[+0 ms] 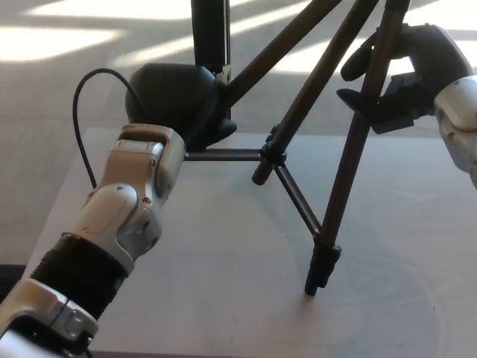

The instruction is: Use both hands of the robot to pick up the tripod lying in the middle of the desk and make it stand upright on the desk

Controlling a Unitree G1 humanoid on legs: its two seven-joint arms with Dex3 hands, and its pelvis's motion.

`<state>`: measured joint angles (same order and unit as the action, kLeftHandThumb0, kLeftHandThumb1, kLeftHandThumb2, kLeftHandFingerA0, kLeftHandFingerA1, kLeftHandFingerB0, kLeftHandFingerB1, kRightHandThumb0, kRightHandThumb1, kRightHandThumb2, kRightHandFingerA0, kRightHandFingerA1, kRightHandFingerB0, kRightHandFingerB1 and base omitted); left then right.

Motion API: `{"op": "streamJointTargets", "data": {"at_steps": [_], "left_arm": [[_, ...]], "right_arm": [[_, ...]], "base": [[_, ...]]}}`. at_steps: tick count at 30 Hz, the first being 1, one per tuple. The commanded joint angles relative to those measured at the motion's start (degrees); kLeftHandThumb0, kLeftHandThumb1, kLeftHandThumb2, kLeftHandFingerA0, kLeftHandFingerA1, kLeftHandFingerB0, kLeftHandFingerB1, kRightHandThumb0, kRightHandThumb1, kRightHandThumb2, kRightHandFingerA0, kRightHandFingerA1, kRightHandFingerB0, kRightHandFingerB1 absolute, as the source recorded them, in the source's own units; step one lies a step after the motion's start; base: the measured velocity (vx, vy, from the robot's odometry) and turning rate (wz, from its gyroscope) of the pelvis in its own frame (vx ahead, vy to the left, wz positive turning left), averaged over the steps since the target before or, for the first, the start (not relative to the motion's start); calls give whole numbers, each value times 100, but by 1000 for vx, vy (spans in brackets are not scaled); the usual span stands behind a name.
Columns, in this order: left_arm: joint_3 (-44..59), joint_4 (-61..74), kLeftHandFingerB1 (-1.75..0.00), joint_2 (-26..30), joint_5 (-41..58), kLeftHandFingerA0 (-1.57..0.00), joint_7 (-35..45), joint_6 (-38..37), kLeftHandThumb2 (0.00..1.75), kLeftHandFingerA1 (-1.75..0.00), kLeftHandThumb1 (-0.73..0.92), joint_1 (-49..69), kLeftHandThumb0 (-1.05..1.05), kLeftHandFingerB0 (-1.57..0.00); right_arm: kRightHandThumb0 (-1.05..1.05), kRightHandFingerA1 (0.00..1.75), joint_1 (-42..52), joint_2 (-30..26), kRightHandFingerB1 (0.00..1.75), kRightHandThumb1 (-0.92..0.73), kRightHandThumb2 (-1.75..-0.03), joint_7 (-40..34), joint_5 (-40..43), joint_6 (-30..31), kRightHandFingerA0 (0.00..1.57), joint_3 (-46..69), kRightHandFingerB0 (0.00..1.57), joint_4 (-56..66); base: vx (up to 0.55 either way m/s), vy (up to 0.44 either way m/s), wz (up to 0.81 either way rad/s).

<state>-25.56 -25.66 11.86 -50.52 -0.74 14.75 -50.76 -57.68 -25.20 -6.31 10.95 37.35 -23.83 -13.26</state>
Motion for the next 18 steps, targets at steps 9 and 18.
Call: {"op": "streamJointTargets", "data": {"at_steps": [9,18], "left_arm": [[-302,138,-113,179,-88,-88,117,13,64,-166,58,901,-18,-76],[-315,207,-152,236,9,-80,266,41,67,-173,65,1031,-22,-69]], "right_arm": [[-22,175,-913,-667,153,-46,-121,83,-2276,-1204,96,-970,81,106],[-24,175,-847,-639,147,-42,-124,86,-2378,-1485,96,-1181,81,96]], "base": [[0,0,0],[0,0,0]]}}
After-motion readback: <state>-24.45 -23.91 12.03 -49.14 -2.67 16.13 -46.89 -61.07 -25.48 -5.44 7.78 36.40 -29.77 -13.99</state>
